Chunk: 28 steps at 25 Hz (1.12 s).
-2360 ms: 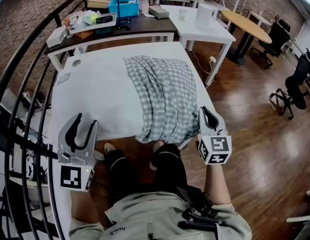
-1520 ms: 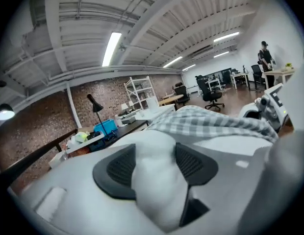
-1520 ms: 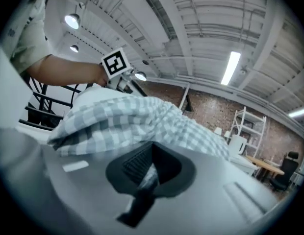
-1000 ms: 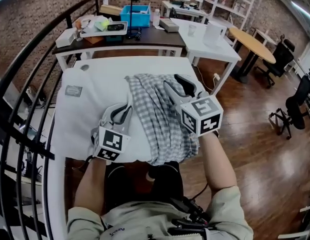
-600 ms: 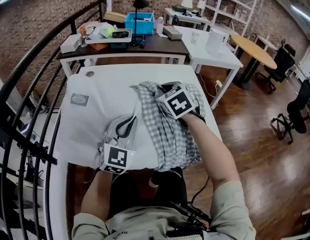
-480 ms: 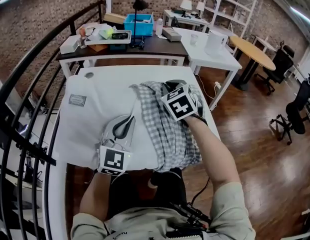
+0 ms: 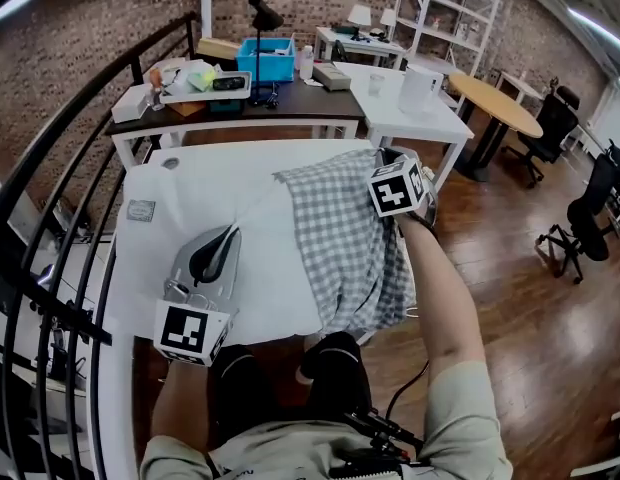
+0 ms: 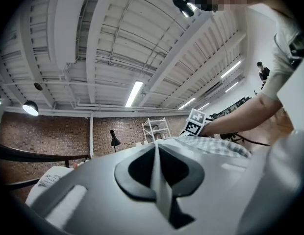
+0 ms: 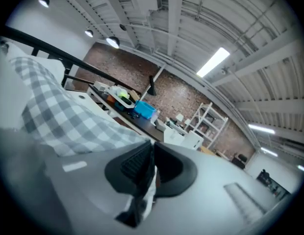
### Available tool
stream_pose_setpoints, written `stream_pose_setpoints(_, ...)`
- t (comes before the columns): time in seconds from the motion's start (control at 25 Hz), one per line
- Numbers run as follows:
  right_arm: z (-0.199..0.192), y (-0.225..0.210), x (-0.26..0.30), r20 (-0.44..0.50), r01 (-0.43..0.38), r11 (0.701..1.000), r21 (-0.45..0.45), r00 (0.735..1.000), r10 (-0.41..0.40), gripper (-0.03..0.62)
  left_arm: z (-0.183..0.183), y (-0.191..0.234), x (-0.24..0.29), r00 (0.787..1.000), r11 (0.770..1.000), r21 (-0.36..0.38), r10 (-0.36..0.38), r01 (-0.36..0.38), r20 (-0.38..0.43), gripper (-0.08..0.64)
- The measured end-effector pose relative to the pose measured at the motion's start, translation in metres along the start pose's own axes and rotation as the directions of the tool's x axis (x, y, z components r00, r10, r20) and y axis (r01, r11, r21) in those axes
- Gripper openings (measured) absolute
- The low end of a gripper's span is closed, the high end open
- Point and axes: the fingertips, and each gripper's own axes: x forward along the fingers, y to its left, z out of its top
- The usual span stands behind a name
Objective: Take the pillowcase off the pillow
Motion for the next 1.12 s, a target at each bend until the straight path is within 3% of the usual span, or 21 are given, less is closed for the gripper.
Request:
stream_pose_setpoints(0.16,-0.065,-0.05,0.016,-0.128,0.118,0.991,0.063,0.986,-0.11,0.02,-0.02,0.025,0.0,0.998,0.997,-0.063,0.047,-0.049,-0.042,0.011)
stream_pose_setpoints(0.24,-0.099,-0.056,0.019,-0.156,0.094,0.992,0.087,0.985,-0.08,0.02,-0.037,0.032,0.009,0.996,0.995,-0.09,0.042,-0.05,-0.085,0.011)
stream_pose_setpoints(0.36,-0.127,-0.038,0.018,-0.123,0.015,0.991,0.134,0.992,0.002,0.023,-0.059,0.028,0.028,0.988,0.999,-0.049,0.012,-0.02,-0.154,0.02)
stream_pose_setpoints(0.44,-0.132,-0.034,0.016,-0.081,-0.007,0.98,0.197,0.996,0.023,0.039,-0.062,0.025,0.039,0.985,1.0,-0.027,0.006,-0.011,-0.174,0.038)
stream_pose_setpoints(0.56,-0.115,-0.032,-0.012,0.048,-0.064,0.945,0.321,0.998,0.051,0.114,-0.05,0.024,0.039,0.986,1.0,-0.007,0.006,-0.007,-0.165,0.1)
stream_pose_setpoints(0.68,-0.085,-0.014,-0.069,0.224,-0.164,0.91,0.382,0.971,0.081,0.132,-0.027,0.009,0.02,0.989,0.999,0.042,-0.009,0.016,-0.147,0.143)
stream_pose_setpoints(0.84,-0.063,0.033,-0.152,0.393,-0.278,0.893,0.353,0.91,0.128,0.137,-0.027,-0.052,-0.017,0.968,0.977,0.139,-0.128,0.16,-0.217,0.19)
stream_pose_setpoints(0.96,-0.062,0.074,-0.197,0.447,-0.336,0.891,0.304,0.877,0.178,0.144,-0.046,-0.094,-0.046,0.937,0.947,0.227,-0.151,0.229,-0.314,0.245)
stream_pose_setpoints(1.04,-0.071,0.103,-0.216,0.441,-0.351,0.903,0.248,0.871,0.217,0.155,-0.067,-0.108,-0.057,0.925,0.941,0.243,-0.14,0.235,-0.352,0.281)
stream_pose_setpoints(1.12,-0.086,0.133,-0.223,0.398,-0.335,0.925,0.178,0.884,0.244,0.177,-0.081,-0.112,-0.058,0.921,0.95,0.223,-0.126,0.22,-0.369,0.287)
